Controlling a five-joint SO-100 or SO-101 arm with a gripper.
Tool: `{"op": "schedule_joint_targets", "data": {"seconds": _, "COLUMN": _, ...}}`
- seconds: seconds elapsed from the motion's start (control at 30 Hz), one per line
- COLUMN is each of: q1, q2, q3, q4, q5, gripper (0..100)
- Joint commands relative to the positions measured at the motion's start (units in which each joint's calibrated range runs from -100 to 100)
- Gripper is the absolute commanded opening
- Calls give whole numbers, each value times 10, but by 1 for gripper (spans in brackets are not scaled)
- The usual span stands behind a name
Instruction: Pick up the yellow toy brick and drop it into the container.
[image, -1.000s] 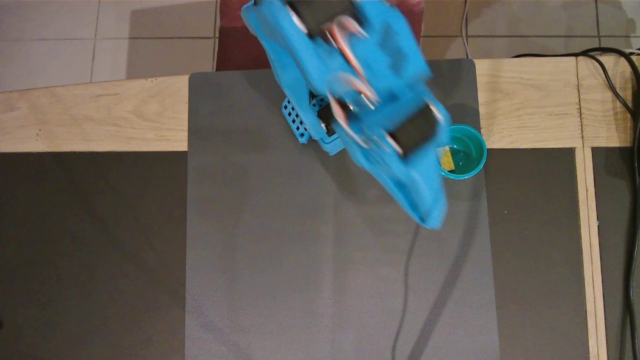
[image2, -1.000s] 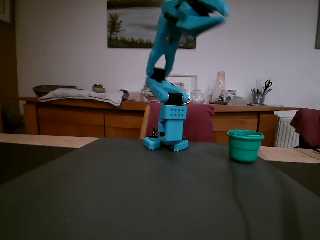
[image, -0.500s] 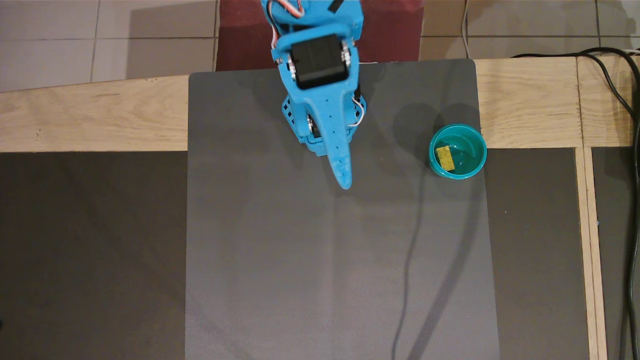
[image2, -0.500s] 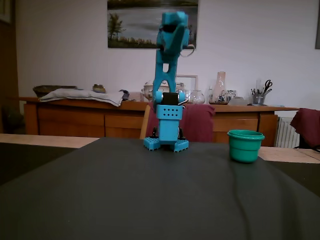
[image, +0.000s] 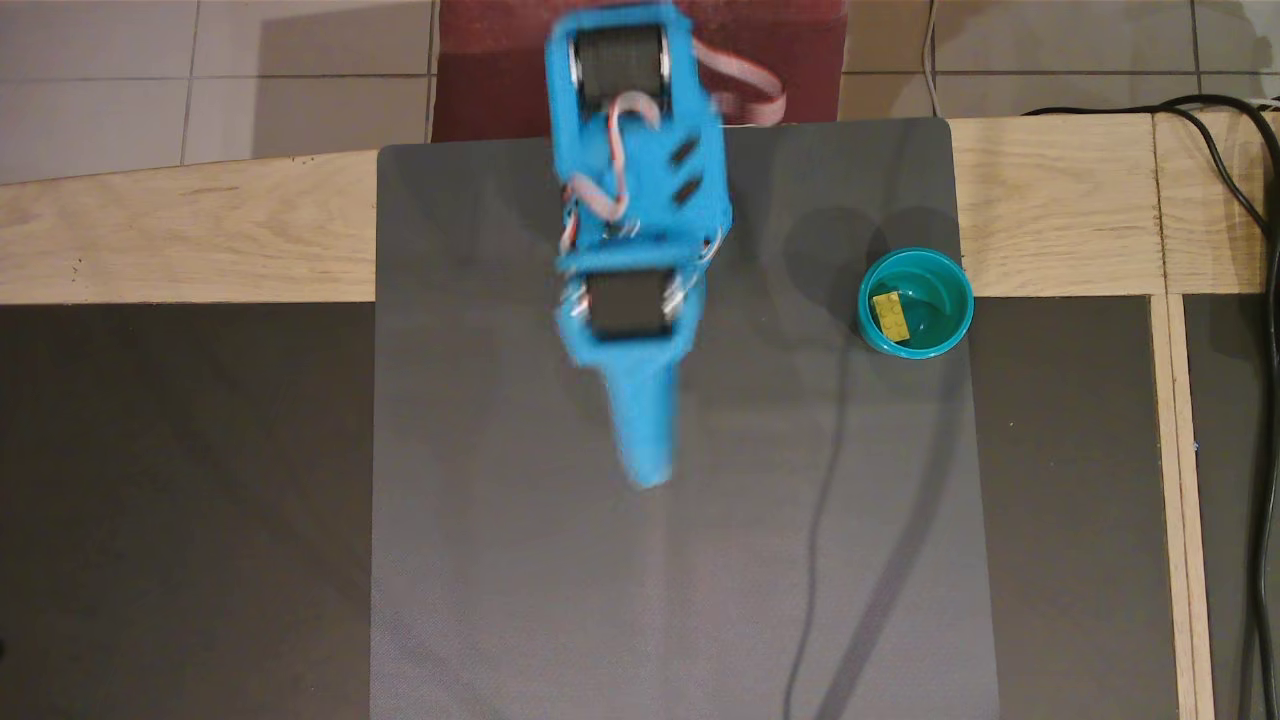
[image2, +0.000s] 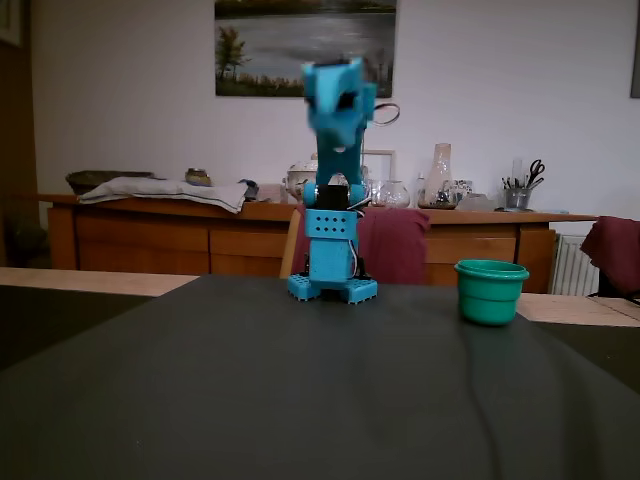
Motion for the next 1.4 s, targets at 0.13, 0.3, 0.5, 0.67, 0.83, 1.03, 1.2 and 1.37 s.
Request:
{"op": "schedule_joint_targets", "data": {"seconds": 0.13, "q1": 10, "q2": -3, "q3": 135, "q4": -60, "q5": 3, "gripper": 0}}
{"op": "schedule_joint_targets", "data": {"seconds": 0.3, "q1": -13, "q2": -3, "q3": 250, "q4": -99, "q5": 36, "gripper": 0}}
{"op": "schedule_joint_targets", "data": {"seconds": 0.5, "q1": -8, "q2": -3, "q3": 315, "q4": -115, "q5": 48, "gripper": 0}}
{"op": "schedule_joint_targets", "data": {"seconds": 0.67, "q1": -11, "q2": -3, "q3": 315, "q4": -115, "q5": 49, "gripper": 0}}
{"op": "schedule_joint_targets", "data": {"seconds": 0.83, "q1": -13, "q2": -3, "q3": 315, "q4": -115, "q5": 54, "gripper": 0}}
{"op": "schedule_joint_targets", "data": {"seconds": 1.03, "q1": -14, "q2": -3, "q3": 315, "q4": -115, "q5": 55, "gripper": 0}}
{"op": "schedule_joint_targets", "data": {"seconds": 1.2, "q1": -14, "q2": -3, "q3": 315, "q4": -115, "q5": 55, "gripper": 0}}
{"op": "schedule_joint_targets", "data": {"seconds": 1.37, "q1": -14, "q2": -3, "q3": 315, "q4": -115, "q5": 55, "gripper": 0}}
